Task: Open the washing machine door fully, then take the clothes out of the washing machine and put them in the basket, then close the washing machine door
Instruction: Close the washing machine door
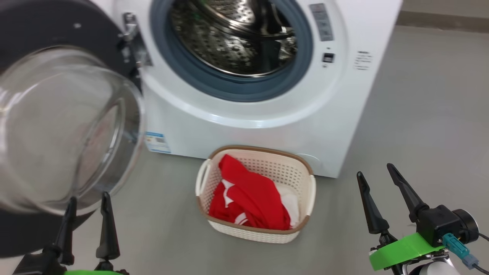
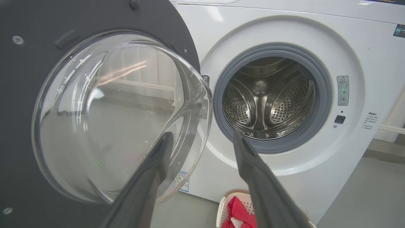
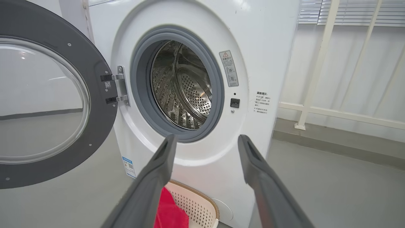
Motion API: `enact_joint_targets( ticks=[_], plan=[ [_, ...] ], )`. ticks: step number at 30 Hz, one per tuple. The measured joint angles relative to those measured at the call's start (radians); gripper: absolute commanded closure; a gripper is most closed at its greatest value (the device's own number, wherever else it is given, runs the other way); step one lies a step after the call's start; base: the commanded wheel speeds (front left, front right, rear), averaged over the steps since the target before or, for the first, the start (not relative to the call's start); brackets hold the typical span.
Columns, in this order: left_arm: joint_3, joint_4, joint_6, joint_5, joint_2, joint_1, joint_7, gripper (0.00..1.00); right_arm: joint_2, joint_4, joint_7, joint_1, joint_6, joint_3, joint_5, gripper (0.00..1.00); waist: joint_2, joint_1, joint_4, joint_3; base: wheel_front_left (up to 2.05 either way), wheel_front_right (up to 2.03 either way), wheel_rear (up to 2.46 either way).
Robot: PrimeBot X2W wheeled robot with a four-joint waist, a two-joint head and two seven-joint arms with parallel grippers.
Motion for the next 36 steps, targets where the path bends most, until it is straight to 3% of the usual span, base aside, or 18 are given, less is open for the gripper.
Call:
enact_joint_targets(
  ticks=[16,28,29,30,36],
  plan=[
    [-0.022,-0.058,0.031,0.002,0.006,0.059,0.07,0.0,0.0,0.0,0.0,0.0,0.0,0.063,0.003,0.0,0.0,0.0,0.195,-0.054,0.0,0.0,0.0],
    [-0.004,-0.068,0.063,0.017,0.018,0.075,0.079,0.0,0.0,0.005,0.0,0.001,0.0,0.086,0.005,0.0,0.0,0.0,0.24,-0.077,0.0,0.0,0.0],
    [-0.003,-0.068,0.065,0.022,0.021,0.075,0.079,0.8,0.0,0.007,0.0,0.001,0.0,0.088,0.005,0.0,0.0,0.0,0.239,-0.077,0.0,0.0,0.0],
    [-0.003,-0.068,0.068,0.024,0.022,0.075,0.079,1.0,0.0,0.009,0.0,0.001,0.0,0.091,0.005,0.0,0.0,0.0,0.238,-0.078,0.0,0.0,0.0],
    [0.034,-0.095,0.101,0.037,0.045,0.057,0.047,1.0,0.0,0.014,0.0,0.001,0.0,0.093,0.004,0.0,0.0,0.0,0.228,-0.07,0.0,0.0,0.0]
  ],
)
